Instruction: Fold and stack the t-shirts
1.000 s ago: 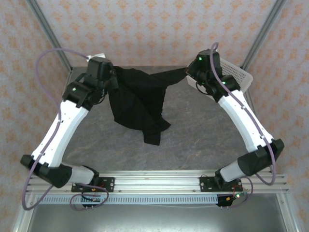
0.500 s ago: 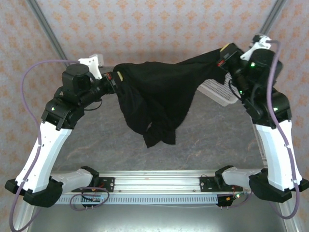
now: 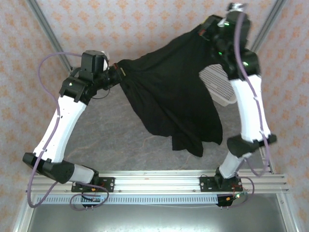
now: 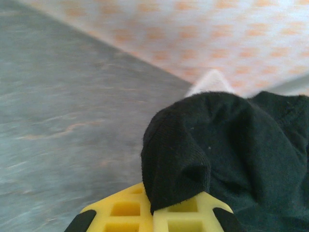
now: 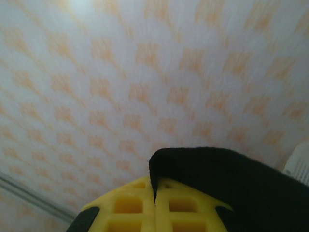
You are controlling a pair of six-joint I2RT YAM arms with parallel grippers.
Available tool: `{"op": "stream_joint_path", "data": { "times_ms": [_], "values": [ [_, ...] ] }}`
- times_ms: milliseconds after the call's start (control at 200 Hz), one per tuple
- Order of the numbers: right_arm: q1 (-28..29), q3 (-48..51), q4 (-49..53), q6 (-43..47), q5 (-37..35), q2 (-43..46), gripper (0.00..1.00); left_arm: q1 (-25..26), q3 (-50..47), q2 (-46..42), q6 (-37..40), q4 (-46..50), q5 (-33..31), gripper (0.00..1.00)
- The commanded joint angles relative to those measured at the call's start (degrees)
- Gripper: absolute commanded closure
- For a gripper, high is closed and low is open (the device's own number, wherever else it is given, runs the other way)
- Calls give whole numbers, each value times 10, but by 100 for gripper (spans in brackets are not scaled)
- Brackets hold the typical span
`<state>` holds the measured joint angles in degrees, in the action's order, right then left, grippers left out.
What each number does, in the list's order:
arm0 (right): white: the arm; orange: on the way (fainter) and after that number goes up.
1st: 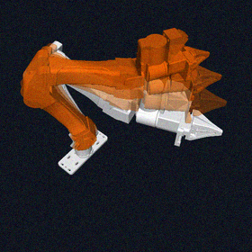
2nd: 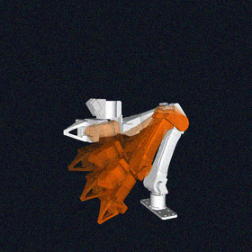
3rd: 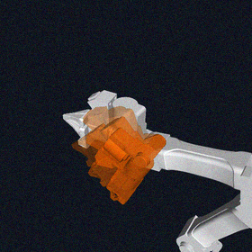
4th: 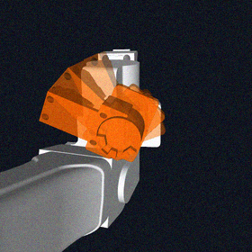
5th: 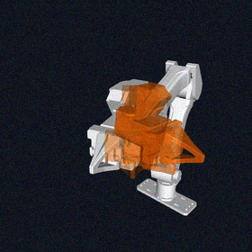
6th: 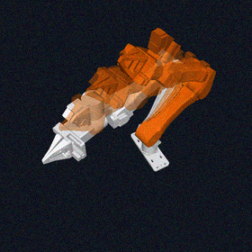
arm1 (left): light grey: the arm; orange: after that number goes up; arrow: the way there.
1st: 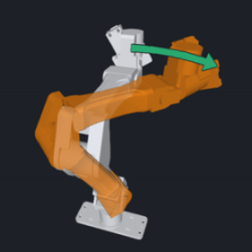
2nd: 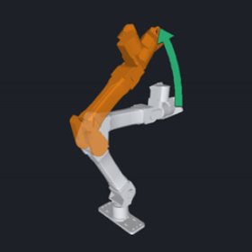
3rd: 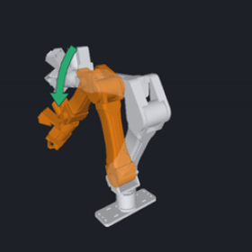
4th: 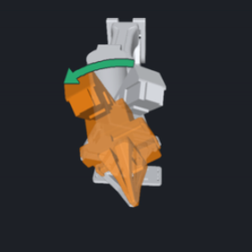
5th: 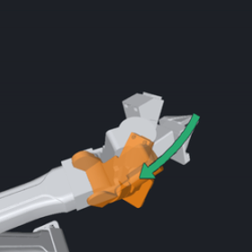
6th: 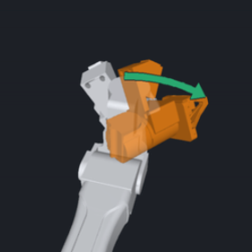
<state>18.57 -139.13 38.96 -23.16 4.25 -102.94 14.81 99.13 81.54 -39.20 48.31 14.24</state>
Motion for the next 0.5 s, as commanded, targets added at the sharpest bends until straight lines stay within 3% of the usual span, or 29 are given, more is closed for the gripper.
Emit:
{"op": "stream_joint_path", "data": {
  "times_ms": [0,65,100,155,215,280,385,495],
  "values": [
    [0,-49,10,-27,100,-103,100,-39,-26,32,0,80,-48,100],
    [6,-120,47,-38,137,-186,100,-67,-53,53,10,87,-68,99],
    [10,-164,78,-41,149,-229,86,-85,-66,63,14,89,-81,92],
    [19,-212,119,-40,150,-277,65,-112,-86,75,18,85,-93,71],
    [28,-205,139,-39,146,-288,52,-128,-101,77,27,81,-117,49],
    [38,-176,159,-37,135,-275,43,-128,-108,72,40,91,-142,40],
    [57,-61,189,-39,95,-216,38,-126,-156,44,40,100,-138,37],
    [74,212,128,-84,58,-79,38,-115,-237,6,44,114,-108,36]
  ]
}}
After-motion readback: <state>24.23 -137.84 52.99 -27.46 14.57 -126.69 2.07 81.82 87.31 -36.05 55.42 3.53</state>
